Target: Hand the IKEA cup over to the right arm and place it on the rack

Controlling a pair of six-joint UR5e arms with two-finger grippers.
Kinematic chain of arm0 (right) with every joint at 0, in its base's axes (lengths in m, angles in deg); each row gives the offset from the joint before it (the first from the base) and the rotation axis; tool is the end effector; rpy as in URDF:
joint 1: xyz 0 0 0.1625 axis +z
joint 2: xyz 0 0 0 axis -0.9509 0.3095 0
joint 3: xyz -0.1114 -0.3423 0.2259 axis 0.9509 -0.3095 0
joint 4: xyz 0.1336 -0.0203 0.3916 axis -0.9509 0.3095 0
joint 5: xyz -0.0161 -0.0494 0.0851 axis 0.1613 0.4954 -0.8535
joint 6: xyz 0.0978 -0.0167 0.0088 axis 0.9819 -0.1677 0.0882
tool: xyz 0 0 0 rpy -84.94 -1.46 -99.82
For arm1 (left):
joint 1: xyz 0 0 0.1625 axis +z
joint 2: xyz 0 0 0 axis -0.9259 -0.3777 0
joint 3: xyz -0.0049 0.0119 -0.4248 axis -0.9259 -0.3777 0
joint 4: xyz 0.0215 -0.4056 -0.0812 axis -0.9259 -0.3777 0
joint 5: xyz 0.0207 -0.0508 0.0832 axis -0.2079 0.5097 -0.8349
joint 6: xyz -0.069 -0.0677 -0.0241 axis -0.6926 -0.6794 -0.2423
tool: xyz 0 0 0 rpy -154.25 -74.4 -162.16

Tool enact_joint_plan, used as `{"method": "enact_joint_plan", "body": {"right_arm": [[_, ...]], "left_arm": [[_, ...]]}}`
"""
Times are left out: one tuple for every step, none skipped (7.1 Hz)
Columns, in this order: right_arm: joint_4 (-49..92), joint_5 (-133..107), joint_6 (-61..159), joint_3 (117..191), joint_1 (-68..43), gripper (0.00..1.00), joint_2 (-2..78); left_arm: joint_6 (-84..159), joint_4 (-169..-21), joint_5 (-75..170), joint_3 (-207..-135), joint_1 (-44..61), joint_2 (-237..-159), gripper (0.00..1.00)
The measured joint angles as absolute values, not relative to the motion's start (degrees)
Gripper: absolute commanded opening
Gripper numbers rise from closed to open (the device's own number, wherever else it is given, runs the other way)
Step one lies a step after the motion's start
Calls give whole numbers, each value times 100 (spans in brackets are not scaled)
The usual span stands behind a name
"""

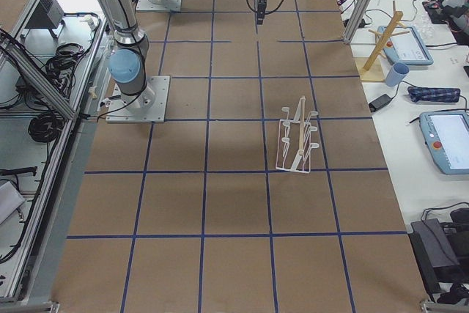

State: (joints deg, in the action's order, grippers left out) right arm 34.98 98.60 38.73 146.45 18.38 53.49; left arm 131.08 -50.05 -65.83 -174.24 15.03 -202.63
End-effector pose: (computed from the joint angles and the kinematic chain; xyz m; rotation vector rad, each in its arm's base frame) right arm 0.1385 -0.5248 0.4895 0.1600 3.1169 -0.0150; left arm 0.2589 -0.5558 0.2448 -1.0652 -2.8058 -0.1873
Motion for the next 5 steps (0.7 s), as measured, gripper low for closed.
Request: {"method": "enact_joint_plan", "body": {"right_arm": [[3498,9860,3874,14645,1838,100,5349],[3498,9862,3874,14645,1838,100,5349],[3498,9862,3874,14645,1836,100,5349],[3498,9850,3874,14645,1833,100,5349],[3496,9838,3874,14645,1831,100,5349]], "left_arm": [[12923,-5284,-6503,-17251,1462,-20174,0],[12613,-5714,-6328,-16938,1362,-20096,0],[12082,-6270,-6017,-16550,1177,-20047,0],[11354,-6842,-5569,-16213,959,-20019,0],[10608,-7320,-5014,-16012,736,-19989,0]]}}
